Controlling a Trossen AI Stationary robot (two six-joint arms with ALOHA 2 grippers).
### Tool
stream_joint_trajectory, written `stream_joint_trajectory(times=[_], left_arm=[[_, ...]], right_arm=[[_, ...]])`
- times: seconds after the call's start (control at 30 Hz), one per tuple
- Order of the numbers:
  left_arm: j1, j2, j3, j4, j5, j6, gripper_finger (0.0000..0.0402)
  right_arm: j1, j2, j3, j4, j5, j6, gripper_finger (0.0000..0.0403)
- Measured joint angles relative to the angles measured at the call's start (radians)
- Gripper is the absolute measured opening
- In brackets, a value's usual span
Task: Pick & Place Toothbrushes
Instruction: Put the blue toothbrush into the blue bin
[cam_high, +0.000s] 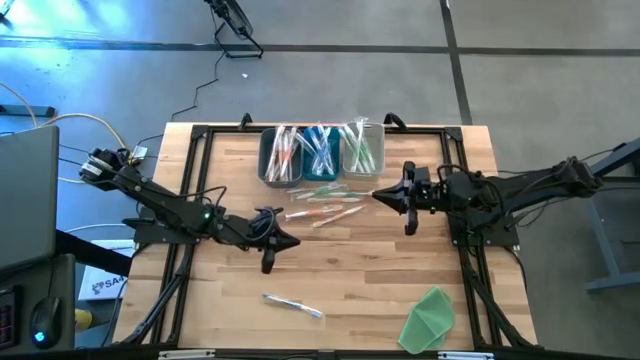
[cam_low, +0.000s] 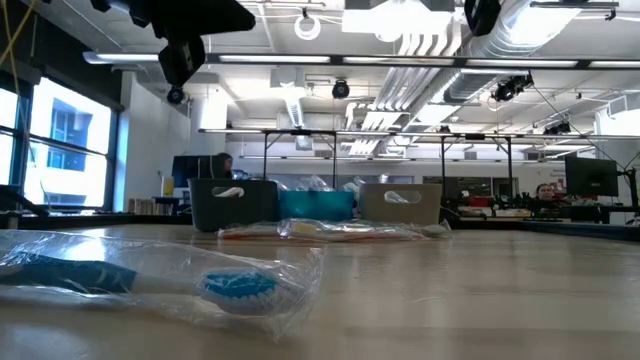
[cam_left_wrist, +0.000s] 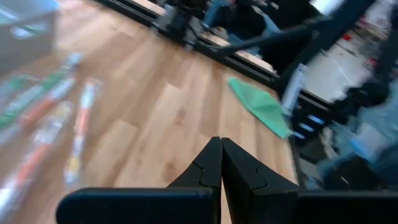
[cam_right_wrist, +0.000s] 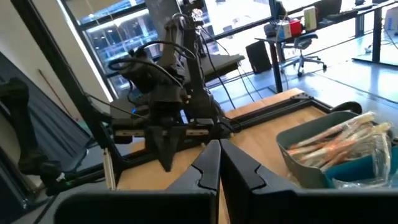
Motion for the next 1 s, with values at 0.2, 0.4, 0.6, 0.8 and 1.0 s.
stream_joint_trajectory(times=[0.2, 0.4, 0.6, 0.8, 1.0], left_arm=[[-0.061, 0.013, 0.075, -0.011, -0.006, 0.123, 0.0], [-0.101, 0.061, 0.215, -0.232, -0.049, 0.207, 0.0], [-0.105, 0.148, 0.349, -0.501, 0.025, 0.203, 0.0], [-0.105, 0.198, 0.374, -0.528, 0.137, 0.2, 0.0], [-0.105, 0.237, 0.372, -0.516, 0.157, 0.199, 0.0009]], right_arm=[[0.0, -0.001, 0.0, 0.004, 0.001, 0.022, 0.0002], [-0.001, -0.001, 0.0, -0.01, 0.001, 0.022, 0.0002], [-0.001, -0.001, 0.0, -0.076, 0.048, 0.051, 0.0002], [-0.001, -0.001, 0.0, -0.134, 0.057, 0.056, 0.0002], [-0.001, -0.001, 0.0, -0.158, 0.057, 0.056, 0.0002]])
